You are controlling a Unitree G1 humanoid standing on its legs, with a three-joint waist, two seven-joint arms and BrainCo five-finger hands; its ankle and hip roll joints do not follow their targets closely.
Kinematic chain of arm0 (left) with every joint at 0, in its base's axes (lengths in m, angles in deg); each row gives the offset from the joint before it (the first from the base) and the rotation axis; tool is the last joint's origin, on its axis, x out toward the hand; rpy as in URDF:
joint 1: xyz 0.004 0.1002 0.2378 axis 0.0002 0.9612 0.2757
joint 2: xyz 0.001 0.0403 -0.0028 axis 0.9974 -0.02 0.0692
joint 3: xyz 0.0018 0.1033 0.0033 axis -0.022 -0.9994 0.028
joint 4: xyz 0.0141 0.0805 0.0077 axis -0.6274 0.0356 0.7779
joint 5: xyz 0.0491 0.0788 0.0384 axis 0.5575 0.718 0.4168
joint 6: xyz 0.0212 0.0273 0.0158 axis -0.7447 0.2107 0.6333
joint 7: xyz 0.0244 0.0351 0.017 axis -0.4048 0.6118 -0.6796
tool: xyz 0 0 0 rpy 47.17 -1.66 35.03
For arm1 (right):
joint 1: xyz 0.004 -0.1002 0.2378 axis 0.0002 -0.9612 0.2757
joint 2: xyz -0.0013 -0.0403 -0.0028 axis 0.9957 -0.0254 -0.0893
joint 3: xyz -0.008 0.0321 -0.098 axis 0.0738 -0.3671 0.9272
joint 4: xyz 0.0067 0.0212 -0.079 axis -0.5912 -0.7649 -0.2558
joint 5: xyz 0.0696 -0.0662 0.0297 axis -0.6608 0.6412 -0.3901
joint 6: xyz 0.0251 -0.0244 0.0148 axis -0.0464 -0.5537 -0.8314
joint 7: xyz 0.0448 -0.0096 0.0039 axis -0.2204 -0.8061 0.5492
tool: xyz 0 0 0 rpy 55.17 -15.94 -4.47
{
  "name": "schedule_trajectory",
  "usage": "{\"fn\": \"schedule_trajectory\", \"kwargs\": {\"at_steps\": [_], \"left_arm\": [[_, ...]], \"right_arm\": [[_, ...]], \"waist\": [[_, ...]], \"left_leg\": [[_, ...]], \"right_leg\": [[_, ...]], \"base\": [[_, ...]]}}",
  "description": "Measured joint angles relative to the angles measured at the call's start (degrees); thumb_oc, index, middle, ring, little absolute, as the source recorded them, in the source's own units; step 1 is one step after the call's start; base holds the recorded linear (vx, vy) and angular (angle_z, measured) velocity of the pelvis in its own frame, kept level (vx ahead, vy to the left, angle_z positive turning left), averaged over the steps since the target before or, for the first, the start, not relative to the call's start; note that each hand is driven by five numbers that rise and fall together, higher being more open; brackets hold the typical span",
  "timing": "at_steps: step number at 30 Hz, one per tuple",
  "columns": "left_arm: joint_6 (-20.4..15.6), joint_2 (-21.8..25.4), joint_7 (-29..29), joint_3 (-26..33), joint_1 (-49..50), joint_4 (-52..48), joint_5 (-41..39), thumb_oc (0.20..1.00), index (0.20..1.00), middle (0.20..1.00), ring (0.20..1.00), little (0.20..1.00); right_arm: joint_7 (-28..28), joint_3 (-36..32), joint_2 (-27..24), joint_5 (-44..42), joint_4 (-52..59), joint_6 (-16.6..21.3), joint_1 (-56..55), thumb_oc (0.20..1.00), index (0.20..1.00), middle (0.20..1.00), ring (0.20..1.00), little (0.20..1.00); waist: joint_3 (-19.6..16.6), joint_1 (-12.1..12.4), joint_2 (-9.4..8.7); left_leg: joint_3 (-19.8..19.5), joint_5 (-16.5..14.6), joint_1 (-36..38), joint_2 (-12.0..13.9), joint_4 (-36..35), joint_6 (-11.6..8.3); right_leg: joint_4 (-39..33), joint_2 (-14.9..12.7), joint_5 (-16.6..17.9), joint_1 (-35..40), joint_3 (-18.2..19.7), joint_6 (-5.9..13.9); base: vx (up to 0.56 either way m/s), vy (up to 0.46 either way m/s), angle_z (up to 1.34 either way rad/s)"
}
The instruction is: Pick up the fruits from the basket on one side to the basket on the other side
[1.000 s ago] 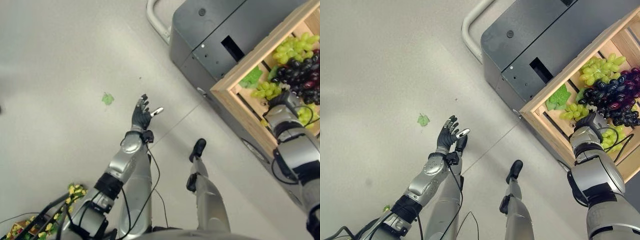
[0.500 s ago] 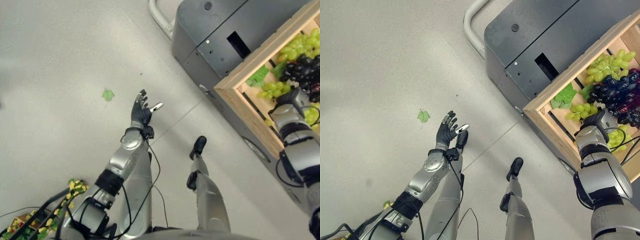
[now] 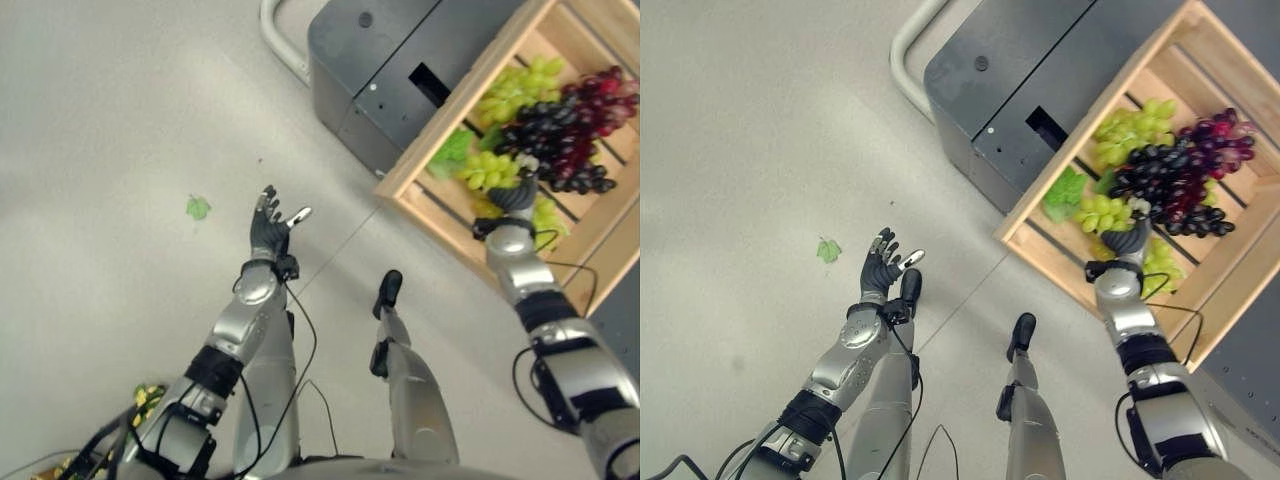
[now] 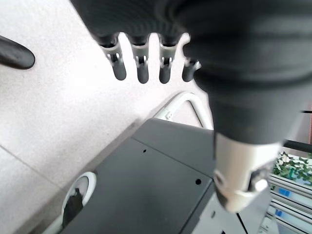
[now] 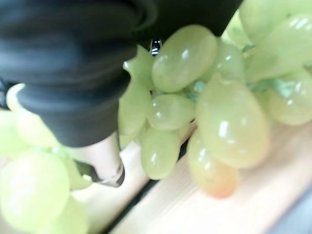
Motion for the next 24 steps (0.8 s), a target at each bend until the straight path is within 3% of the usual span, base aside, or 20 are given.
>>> {"fn": "schedule_trajectory", "kwargs": {"at_steps": [13,24], "left_arm": [[0.11,0.43,1.22,1.86,4.39,-0.33,0.04,1.000,1.000,1.000,1.000,1.000],[0.12,0.35,3.52,2.93,5.64,-0.41,0.18,1.000,1.000,1.000,1.000,1.000]], "right_arm": [[7.44,-0.99,8.40,-8.97,12.03,3.45,-11.37,0.200,0.200,0.200,0.200,0.200],[9.25,-1.46,8.49,-10.00,13.42,3.85,-13.99,0.200,0.200,0.200,0.200,0.200]], "waist": [[0.08,-1.15,-0.14],[0.11,-1.27,-0.20]], "left_leg": [[2.78,-0.25,5.68,-0.18,-0.18,0.72],[3.43,-0.19,8.21,-0.54,-0.39,1.13]], "right_leg": [[3.58,-1.17,-0.99,2.10,3.08,0.56],[4.31,-1.65,-1.47,3.82,4.19,1.16]], "base": [[-0.02,0.015,-0.08],[0.00,0.001,-0.01]]}}
